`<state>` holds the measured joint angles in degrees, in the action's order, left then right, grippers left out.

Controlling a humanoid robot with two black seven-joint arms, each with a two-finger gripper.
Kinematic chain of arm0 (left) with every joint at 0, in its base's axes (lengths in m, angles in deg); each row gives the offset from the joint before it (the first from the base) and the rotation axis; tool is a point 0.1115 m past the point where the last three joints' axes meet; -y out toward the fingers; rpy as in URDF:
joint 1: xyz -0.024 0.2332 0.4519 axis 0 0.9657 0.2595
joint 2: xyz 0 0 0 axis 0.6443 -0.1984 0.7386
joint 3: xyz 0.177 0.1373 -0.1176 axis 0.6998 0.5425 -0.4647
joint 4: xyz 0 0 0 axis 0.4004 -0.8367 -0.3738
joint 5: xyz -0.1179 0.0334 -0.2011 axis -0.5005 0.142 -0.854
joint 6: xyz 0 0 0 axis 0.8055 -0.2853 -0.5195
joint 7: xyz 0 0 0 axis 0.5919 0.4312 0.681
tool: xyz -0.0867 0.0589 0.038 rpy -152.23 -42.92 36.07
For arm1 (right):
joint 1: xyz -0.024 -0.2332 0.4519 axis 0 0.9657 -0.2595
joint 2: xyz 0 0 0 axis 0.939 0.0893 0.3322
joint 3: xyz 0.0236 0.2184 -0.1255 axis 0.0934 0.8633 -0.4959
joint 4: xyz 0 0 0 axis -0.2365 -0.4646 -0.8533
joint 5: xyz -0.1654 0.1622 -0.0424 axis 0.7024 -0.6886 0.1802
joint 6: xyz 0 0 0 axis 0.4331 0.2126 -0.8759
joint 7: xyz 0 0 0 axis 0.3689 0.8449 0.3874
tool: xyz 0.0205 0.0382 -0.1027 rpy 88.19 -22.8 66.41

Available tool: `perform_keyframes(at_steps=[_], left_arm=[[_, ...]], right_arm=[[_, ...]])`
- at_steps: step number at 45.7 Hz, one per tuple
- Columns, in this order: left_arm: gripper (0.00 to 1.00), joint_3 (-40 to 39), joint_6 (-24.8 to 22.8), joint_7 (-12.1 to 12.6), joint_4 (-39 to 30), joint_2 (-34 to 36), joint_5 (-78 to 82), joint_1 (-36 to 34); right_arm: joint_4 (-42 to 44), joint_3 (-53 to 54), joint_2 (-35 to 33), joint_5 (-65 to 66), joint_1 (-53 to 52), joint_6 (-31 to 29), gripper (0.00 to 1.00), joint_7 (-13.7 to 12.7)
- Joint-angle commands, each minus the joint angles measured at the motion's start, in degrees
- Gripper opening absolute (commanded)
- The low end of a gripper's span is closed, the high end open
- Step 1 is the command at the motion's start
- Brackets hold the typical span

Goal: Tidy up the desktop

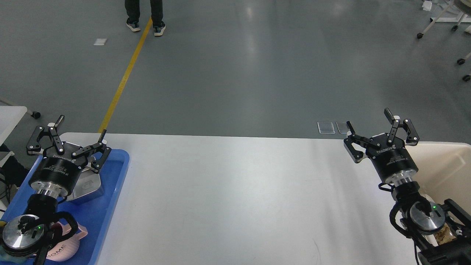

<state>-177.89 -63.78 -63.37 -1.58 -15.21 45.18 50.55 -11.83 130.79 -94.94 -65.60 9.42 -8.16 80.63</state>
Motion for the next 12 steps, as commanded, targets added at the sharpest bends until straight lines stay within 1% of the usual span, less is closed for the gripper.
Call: perform_keyframes(at_steps=[1,5,12], left_arm=[[0.97,-0.28,-0.02,0.0,0.01,0.04,-0.02,0.04],[0.97,-0.02,-0.02,0.0,0.01,0.04,-0.02,0.04],[0.97,-0.2,-0.1,0.09,0.01,1.18,0.07,-0.05]], right_arm=[[2.29,3.29,1.1,9.05,0.15,-0.04,1.0,1.79],[2.12,4.09,1.62,11.43,0.15,0.05,1.0,1.88],[2.03,4.35,1.8,11.79,0.06,0.05,1.0,2.05]])
